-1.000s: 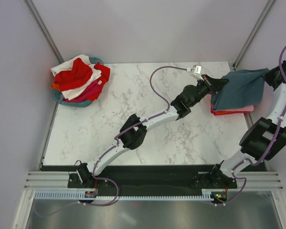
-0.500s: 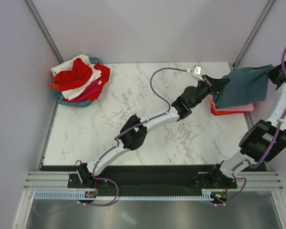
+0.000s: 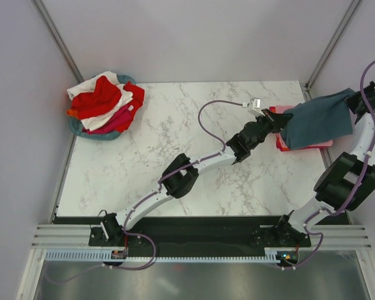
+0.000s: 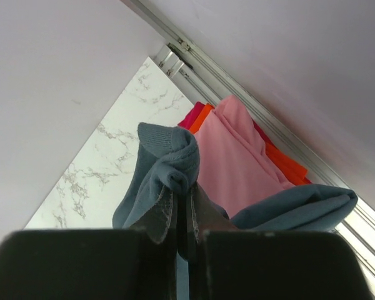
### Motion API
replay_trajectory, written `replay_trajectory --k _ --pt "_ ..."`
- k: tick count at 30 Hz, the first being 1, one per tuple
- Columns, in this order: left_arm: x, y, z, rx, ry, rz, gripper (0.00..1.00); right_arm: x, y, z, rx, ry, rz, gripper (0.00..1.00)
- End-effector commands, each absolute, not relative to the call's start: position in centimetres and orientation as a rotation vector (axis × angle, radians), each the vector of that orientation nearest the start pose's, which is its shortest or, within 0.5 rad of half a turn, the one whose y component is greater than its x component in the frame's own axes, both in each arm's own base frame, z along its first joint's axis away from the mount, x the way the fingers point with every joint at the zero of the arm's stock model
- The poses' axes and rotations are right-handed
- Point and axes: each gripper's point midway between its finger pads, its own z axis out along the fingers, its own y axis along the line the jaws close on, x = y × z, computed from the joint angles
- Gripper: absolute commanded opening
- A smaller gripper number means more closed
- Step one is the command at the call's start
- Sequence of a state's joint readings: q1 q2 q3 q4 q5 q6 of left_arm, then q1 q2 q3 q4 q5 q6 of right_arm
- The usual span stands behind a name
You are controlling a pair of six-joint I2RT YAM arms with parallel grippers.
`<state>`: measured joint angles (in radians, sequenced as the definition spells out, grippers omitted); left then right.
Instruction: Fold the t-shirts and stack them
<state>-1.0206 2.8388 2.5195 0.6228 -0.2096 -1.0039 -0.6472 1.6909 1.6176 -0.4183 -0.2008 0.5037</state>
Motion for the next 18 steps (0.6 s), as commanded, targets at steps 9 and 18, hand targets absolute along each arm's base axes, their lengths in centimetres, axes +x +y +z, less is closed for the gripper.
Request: replay_trajectory --k 9,18 --pt "41.9 -63.3 29.3 -0.243 1.277 -1.605 0.02 42.3 -31.2 20.4 1.288 1.708 -0.006 0.0" --pt "43.9 -62.2 28.6 -0.316 1.288 -1.585 0.02 40.8 -31.7 18.0 1.369 1.715 -0.091 0.0"
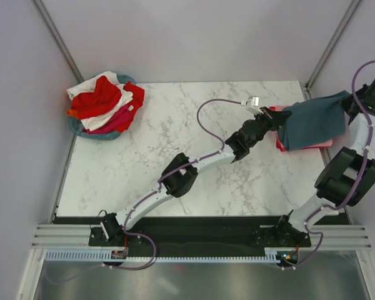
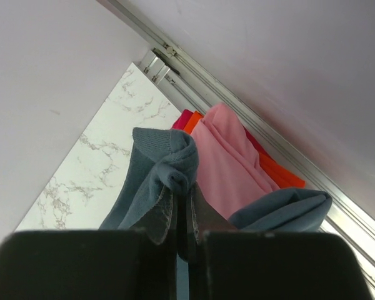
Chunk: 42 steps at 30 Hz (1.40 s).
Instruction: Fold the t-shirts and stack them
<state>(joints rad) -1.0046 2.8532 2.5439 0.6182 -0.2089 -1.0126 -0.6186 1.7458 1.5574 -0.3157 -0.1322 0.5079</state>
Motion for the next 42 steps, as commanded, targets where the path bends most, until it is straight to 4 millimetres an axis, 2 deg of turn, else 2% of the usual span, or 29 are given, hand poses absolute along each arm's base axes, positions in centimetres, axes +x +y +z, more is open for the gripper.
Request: replay_trajectory --k 1,4,7,9,10,11,12,13,14,15,17,18,19,20,21,22,23,24,25,27,28,30,31,32,35,36,40,41,42 --pt "44.4 -62.1 27.6 -0.33 1.301 -1.583 0.02 40.6 -31.7 17.7 1.374 1.716 -0.102 0.0" --pt "45.5 -61.6 26.9 -0.368 1.306 -1.558 0.02 40.3 -31.8 16.3 1.387 1.725 -0.121 0.0" --pt "46.5 -61.0 26.2 -0.397 1.309 -1.528 0.03 41.2 -32.1 15.3 1.408 1.72 -0.089 0.0" --pt "47.4 -60.5 25.5 -0.415 1.317 -1.501 0.1 41.9 -33.0 14.9 1.434 1.677 -0.101 0.01" --pt "47.9 -60.2 25.1 -0.432 1.315 -1.477 0.27 42.4 -33.4 15.1 1.458 1.628 -0.126 0.12" --pt "48.3 -60.0 24.4 -0.429 1.317 -1.454 0.34 43.3 -33.8 16.1 1.441 1.592 -0.13 0.27" --pt "49.5 -59.0 24.3 -0.445 1.305 -1.435 0.64 44.3 -34.1 15.0 1.447 1.604 -0.138 0.45" --pt "50.2 -58.5 24.1 -0.452 1.302 -1.426 0.78 45.7 -33.4 14.8 1.415 1.637 -0.137 0.82" --pt "51.1 -57.8 23.8 -0.455 1.312 -1.413 0.88 47.7 -33.8 17.3 1.365 1.619 -0.131 0.84" --pt "52.9 -56.4 23.6 -0.458 1.323 -1.396 1.0 48.0 -33.2 14.9 1.384 1.702 -0.143 0.85" --pt "54.6 -54.9 23.4 -0.456 1.349 -1.394 1.0 48.6 -32.1 15.1 1.348 1.729 -0.179 0.85" --pt "55.6 -53.5 23.7 -0.414 1.373 -1.403 1.0 48.5 -31.7 17.2 1.311 1.693 -0.2 0.85" --pt "55.8 -52.8 24.4 -0.387 1.372 -1.414 1.0 48.8 -30.4 17.9 1.269 1.694 -0.225 0.86" --pt "56.5 -51.5 22.8 -0.372 1.408 -1.389 1.0 48.1 -29.6 17.4 1.231 1.729 -0.274 0.86" --pt "55.4 -51.1 26.3 -0.313 1.377 -1.426 1.0 48.1 -28.5 19.2 1.19 1.714 -0.301 0.86" --pt "55.2 -50.7 26.8 -0.285 1.388 -1.414 1.0 48.0 -27.9 19.6 1.158 1.728 -0.303 0.86" --pt "54.9 -50.4 25.1 -0.247 1.444 -1.37 1.0 47.5 -27.2 19.9 1.114 1.764 -0.307 0.86" --pt "54.1 -50.5 25.5 -0.203 1.473 -1.373 1.0 47.9 -25.8 19.8 1.062 1.811 -0.24 0.83" --pt "53.3 -49.9 27.9 -0.182 1.46 -1.38 1.0 47.9 -24.9 19.8 1.032 1.84 -0.21 0.81" --pt "52.1 -49.4 26.5 -0.116 1.538 -1.361 1.0 47.4 -23.1 19.8 0.948 1.92 -0.167 0.75" --pt "51.1 -48.9 28.7 -0.096 1.529 -1.368 1.0 47.5 -21.9 19.7 0.91 1.954 -0.162 0.74" --pt "50.3 -47.9 26.4 -0.069 1.644 -1.316 1.0 47.1 -19.4 19.4 0.813 2.046 -0.185 0.74" --pt "49.5 -47.2 28.2 -0.057 1.642 -1.309 1.0 46.9 -18.8 19.4 0.791 2.068 -0.215 0.74" --pt "49.3 -46.4 26.9 -0.059 1.693 -1.274 1.0 46.6 -17.8 19.5 0.761 2.093 -0.223 0.74" --pt "47.7 -43.9 26.5 -0.064 1.767 -1.239 1.0 46.1 -14.9 19.6 0.675 2.14 -0.294 0.75" --pt "47.3 -43.2 26.4 -0.065 1.78 -1.237 1.0 46.2 -13.1 19.6 0.629 2.156 -0.298 0.76" --pt "45.2 -39.9 26.3 -0.081 1.823 -1.217 1.0 45.3 -10.0 19.8 0.513 2.193 -0.383 0.76" --pt "44.8 -38.8 24.9 -0.096 1.87 -1.194 1.0 44.7 -9.7 19.6 0.502 2.207 -0.429 0.76" --pt "43.9 -38.1 26.0 -0.086 1.866 -1.201 1.0 44.6 -8.4 19.7 0.466 2.215 -0.446 0.74"
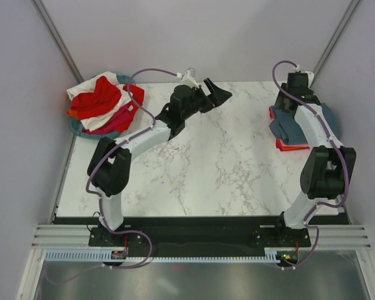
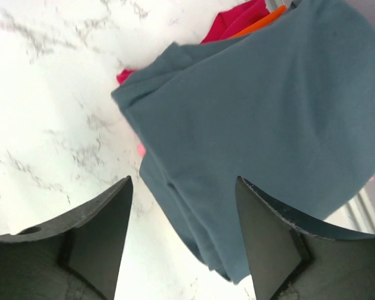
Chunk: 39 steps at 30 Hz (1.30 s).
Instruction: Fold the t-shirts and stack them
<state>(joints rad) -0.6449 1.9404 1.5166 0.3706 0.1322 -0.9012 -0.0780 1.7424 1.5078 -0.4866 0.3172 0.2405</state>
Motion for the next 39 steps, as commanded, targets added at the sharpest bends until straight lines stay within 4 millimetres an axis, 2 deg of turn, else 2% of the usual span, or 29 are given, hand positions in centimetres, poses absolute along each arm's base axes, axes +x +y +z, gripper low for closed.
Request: replay_trajectory --k 1,2,3,4,5,6,7,8,9,10,11,13,14,17,20,22,26,27,29,30,31,32,33,34,35,36,37,38,39 --pt "43.5 -37.7 26.1 -0.081 1.877 -1.196 1.0 44.3 -8.0 19.6 0.446 2.227 -0.468 0.72" --pt "42.9 -36.8 24.5 -0.082 1.937 -1.167 1.0 43.6 -8.5 19.5 0.451 2.237 -0.532 0.7" --pt "42.2 -36.0 25.7 -0.08 1.924 -1.168 1.0 43.8 -6.0 19.6 0.379 2.246 -0.529 0.68" --pt "41.8 -35.5 25.6 -0.085 1.934 -1.159 1.0 43.6 -5.4 19.7 0.353 2.246 -0.554 0.68" --pt "41.1 -34.5 24.4 -0.099 1.963 -1.14 1.0 43.2 -5.1 19.5 0.321 2.256 -0.597 0.67" --pt "40.6 -34.0 24.3 -0.106 1.965 -1.133 1.0 43.1 -3.8 19.7 0.276 2.247 -0.641 0.68" --pt "39.8 -33.2 25.5 -0.109 1.94 -1.135 1.0 42.9 -3.2 19.6 0.253 2.246 -0.672 0.68" --pt "39.2 -32.2 23.9 -0.132 1.971 -1.106 1.0 42.7 -2.7 19.2 0.216 2.261 -0.713 0.68" --pt "38.7 -31.7 23.6 -0.137 1.978 -1.099 1.0 42.6 -1.3 19.0 0.164 2.265 -0.728 0.68" --pt "37.9 -31.0 24.6 -0.138 1.958 -1.103 1.0 42.4 -1.4 19.2 0.156 2.25 -0.802 0.68" --pt "37.4 -30.2 23.2 -0.154 1.988 -1.08 1.0 42.2 -1.1 18.5 0.124 2.264 -0.849 0.68" --pt "36.5 -29.3 22.6 -0.162 2.014 -1.06 1.0 41.9 -1.4 18.4 0.101 2.242 -0.981 0.72" --pt "35.9 -28.5 22.4 -0.163 2.017 -1.047 1.0 41.8 -1.5 17.4 0.068 2.265 -1.046 0.73" --pt "34.6 -27.1 21.8 -0.165 2.035 -1.018 1.0 41.6 -2.2 16.1 0.03 2.271 -1.195 0.75" --pt "33.5 -26.4 21.2 -0.16 2.051 -1.006 1.0 41.6 -1.6 15.2 0.012 2.285 -1.204 0.73" --pt "32.9 -26.1 21.2 -0.135 2.052 -0.999 1.0 41.2 -0.3 14.5 -0.009 2.299 -1.159 0.71" --pt "32.2 -25.2 20.4 -0.112 2.092 -0.954 1.0 40.4 3.3 13.5 -0.019 2.332 -0.921 0.72" --pt "31.8 -24.9 19.6 -0.116 2.127 -0.929 1.0 40.1 5.4 12.9 -0.066 2.346 -0.831 0.72" --pt "31.2 -24.3 18.8 -0.101 2.15 -0.902 1.0 39.2 7.4 12.5 -0.078 2.317 -0.714 0.73" --pt "30.9 -24.0 18.3 -0.101 2.162 -0.882 1.0 38.5 9.7 12.2 -0.116 2.306 -0.629 0.74" --pt "30.6 -23.6 18.5 -0.089 2.15 -0.872 1.0 37.2 10.3 10.8 -0.149 2.318 -0.595 0.75" --pt "30.0 -23.1 17.4 -0.088 2.171 -0.854 1.0 37.4 11.9 11.9 -0.126 2.26 -0.493 0.75" --pt "29.8 -22.7 17.1 -0.094 2.167 -0.832 1.0 36.8 13.6 11.8 -0.143 2.241 -0.419 0.76" --pt "29.6 -22.2 16.8 -0.093 2.165 -0.817 1.0 35.5 14.0 10.3 -0.168 2.258 -0.377 0.76" --pt "28.9 -21.7 16.3 -0.088 2.166 -0.807 1.0 35.7 15.1 11.4 -0.138 2.2 -0.291 0.77" --pt "28.7 -21.3 16.0 -0.088 2.162 -0.791 1.0 35.3 15.4 11.3 -0.129 2.184 -0.261 0.76" --pt "28.4 -21.0 15.7 -0.083 2.163 -0.78 1.0 34.1 15.6 10.0 -0.15 2.19 -0.252 0.77" --pt "27.8 -20.5 15.4 -0.074 2.158 -0.769 1.0 34.3 15.8 10.9 -0.12 2.136 -0.229 0.77" --pt "27.6 -20.1 15.1 -0.07 2.152 -0.754 1.0 33.9 16.0 10.8 -0.127 2.122 -0.227 0.77"
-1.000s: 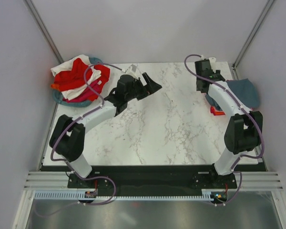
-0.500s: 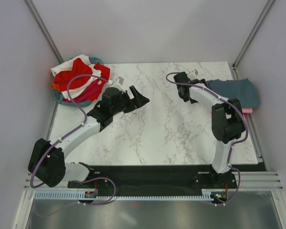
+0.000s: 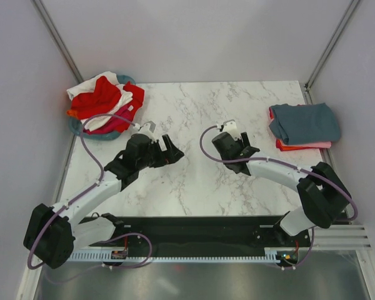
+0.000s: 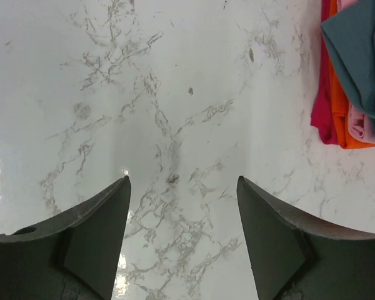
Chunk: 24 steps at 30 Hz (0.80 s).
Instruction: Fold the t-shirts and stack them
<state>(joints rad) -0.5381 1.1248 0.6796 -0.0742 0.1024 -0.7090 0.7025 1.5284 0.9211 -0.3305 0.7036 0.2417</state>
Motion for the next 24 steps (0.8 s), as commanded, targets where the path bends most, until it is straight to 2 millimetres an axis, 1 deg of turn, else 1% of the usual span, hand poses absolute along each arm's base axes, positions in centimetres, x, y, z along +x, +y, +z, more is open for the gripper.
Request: replay_trajectory --k 1,2,3,4,5,6,7,9,10,11,12,13,14,15,16,17,18,19,20,21,22,23,24 --pt "27.1 -19.6 14.4 -0.058 2.159 -0.732 1.0 33.5 15.6 10.2 -0.136 2.122 -0.243 0.77" --pt "27.0 -19.3 14.2 -0.059 2.155 -0.719 1.0 33.4 15.2 10.3 -0.132 2.114 -0.267 0.77" --pt "26.9 -18.9 14.6 -0.068 2.131 -0.706 1.0 33.4 14.9 10.3 -0.13 2.113 -0.289 0.77" --pt "26.8 -18.7 14.5 -0.073 2.126 -0.7 1.0 33.6 14.9 10.7 -0.139 2.108 -0.305 0.77" --pt "26.6 -18.5 14.1 -0.079 2.126 -0.698 1.0 33.6 14.6 10.6 -0.153 2.117 -0.335 0.77" --pt "26.5 -18.4 14.4 -0.078 2.107 -0.706 1.0 33.6 14.6 10.6 -0.164 2.121 -0.344 0.77" --pt "26.3 -18.4 13.9 -0.078 2.108 -0.71 1.0 33.8 14.8 10.7 -0.17 2.122 -0.345 0.77" --pt "26.3 -18.4 13.9 -0.07 2.09 -0.716 1.0 33.8 14.9 10.6 -0.18 2.131 -0.337 0.77" --pt "26.2 -18.2 13.6 -0.058 2.091 -0.706 1.0 33.7 14.9 10.5 -0.173 2.131 -0.338 0.77" --pt "26.2 -18.1 13.4 -0.051 2.091 -0.699 1.0 33.6 14.5 10.5 -0.152 2.129 -0.354 0.81" --pt "26.1 -18.1 13.2 -0.043 2.094 -0.693 1.0 33.6 13.2 10.8 -0.114 2.106 -0.429 0.9" --pt "25.9 -17.9 12.9 -0.03 2.096 -0.681 1.0 33.9 12.6 11.2 -0.093 2.098 -0.469 0.98" --pt "25.8 -17.8 12.7 -0.026 2.097 -0.679 1.0 33.7 11.5 10.3 -0.103 2.141 -0.551 0.98" --pt "25.7 -17.7 12.5 -0.021 2.099 -0.677 1.0 34.2 9.8 10.4 -0.062 2.157 -0.624 0.97" --pt "25.4 -17.5 12.0 -0.014 2.106 -0.67 1.0 35.2 9.3 10.7 -0.048 2.156 -0.697 0.94" --pt "25.6 -17.7 12.5 -0.012 2.077 -0.681 1.0 35.1 8.2 10.6 -0.072 2.175 -0.793 0.9" --pt "25.6 -17.6 12.5 -0.011 2.073 -0.682 1.0 35.4 7.1 10.7 -0.079 2.175 -0.881 0.88" --pt "25.5 -17.5 12.3 -0.004 2.069 -0.677 1.0 35.9 6.2 10.9 -0.09 2.16 -1.011 0.86" --pt "25.6 -17.1 12.3 -0.015 2.061 -0.656 1.0 36.2 5.8 10.7 -0.084 2.162 -1.056 0.82" --pt "25.6 -17.0 12.3 -0.013 2.057 -0.65 1.0 36.7 4.8 10.4 -0.064 2.176 -1.095 0.81" --pt "25.5 -16.8 12.1 -0.007 2.055 -0.64 1.0 37.5 4.7 9.8 -0.065 2.188 -1.121 0.8" --pt "25.6 -16.7 12.1 -0.008 2.045 -0.631 1.0 37.8 4.0 9.7 -0.056 2.194 -1.16 0.77" --pt "25.6 -16.5 12.2 -0.008 2.038 -0.625 1.0 38.2 2.9 9.4 -0.029 2.208 -1.193 0.75"
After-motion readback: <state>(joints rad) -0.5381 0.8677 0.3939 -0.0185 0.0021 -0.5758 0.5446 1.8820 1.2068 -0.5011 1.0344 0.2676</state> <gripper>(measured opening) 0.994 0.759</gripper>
